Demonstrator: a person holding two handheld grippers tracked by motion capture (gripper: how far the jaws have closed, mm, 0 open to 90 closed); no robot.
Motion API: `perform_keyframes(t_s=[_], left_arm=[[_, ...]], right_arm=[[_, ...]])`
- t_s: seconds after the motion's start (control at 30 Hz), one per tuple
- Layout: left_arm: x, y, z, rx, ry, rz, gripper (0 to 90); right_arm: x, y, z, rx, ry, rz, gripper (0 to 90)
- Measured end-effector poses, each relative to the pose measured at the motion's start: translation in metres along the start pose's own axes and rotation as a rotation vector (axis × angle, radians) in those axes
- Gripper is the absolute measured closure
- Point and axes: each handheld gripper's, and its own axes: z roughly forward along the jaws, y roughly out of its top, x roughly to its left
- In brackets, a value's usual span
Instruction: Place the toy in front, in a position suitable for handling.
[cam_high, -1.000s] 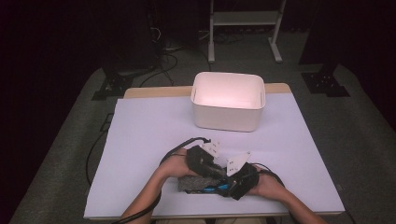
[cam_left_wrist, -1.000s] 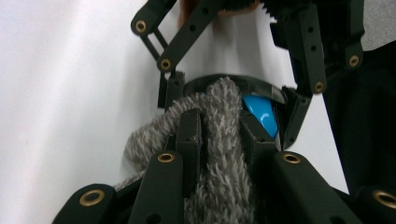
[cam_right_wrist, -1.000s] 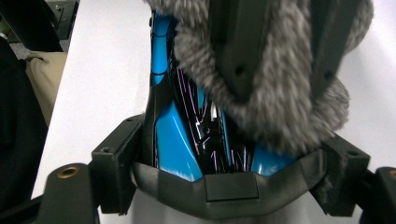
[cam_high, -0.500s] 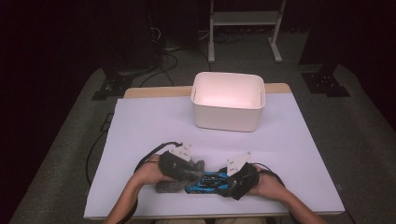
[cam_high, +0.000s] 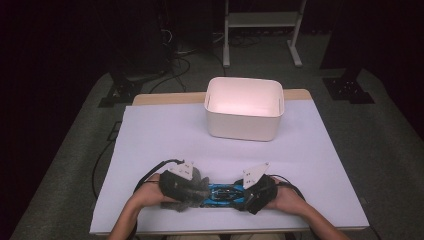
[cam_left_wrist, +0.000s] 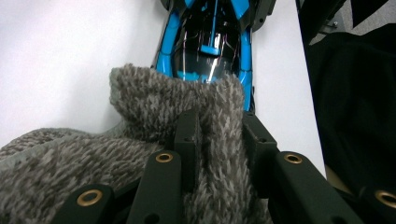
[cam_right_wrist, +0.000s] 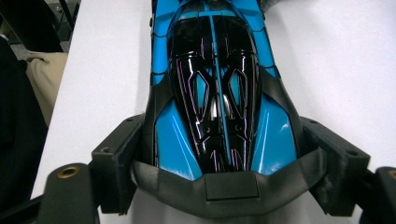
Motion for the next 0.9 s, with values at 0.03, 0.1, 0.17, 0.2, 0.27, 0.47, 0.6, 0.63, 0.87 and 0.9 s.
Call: perform_keyframes(t_s=[0.03,0.1,0.17,0.2,0.27,0.47,0.6,0.63,0.87,0.9], left_arm=[[-0.001,0.002,0.002,-0.009,-0.007,0.001,71.7],[-0.003,0.008,0.005,-0.004,-0.016,0.02,71.7],[-0.005,0.013,0.008,-0.007,-0.027,0.041,71.7],[-0.006,0.015,0.01,0.001,-0.033,0.049,71.3],[-0.006,0.016,0.011,0.008,-0.038,0.048,71.2],[0.003,0.0,-0.001,0.024,0.004,-0.002,71.4],[0.008,-0.011,-0.005,0.003,0.013,-0.037,71.4],[0.008,-0.011,-0.005,-0.002,0.014,-0.04,71.4],[0.016,0.009,0.002,-0.01,0.017,-0.02,71.4],[0.017,0.015,0.005,-0.017,0.008,-0.009,71.4]], right_arm=[[0.0,0.0,0.0,0.0,0.0,0.001,21.9],[0.0,0.0,0.0,0.0,0.0,-0.001,21.9],[0.0,0.0,0.0,0.0,-0.001,0.001,21.9],[0.0,0.0,0.0,0.0,-0.001,0.001,21.9],[0.0,0.0,0.0,-0.001,-0.001,0.0,21.9],[0.0,0.0,0.0,-0.001,0.0,-0.001,21.9],[0.0,-0.001,0.0,-0.004,0.001,-0.001,21.9],[0.0,-0.001,0.0,-0.005,0.001,0.0,21.9],[0.0,-0.001,0.0,-0.006,0.0,0.003,21.9],[0.0,-0.001,0.0,-0.006,0.0,0.001,21.9]])
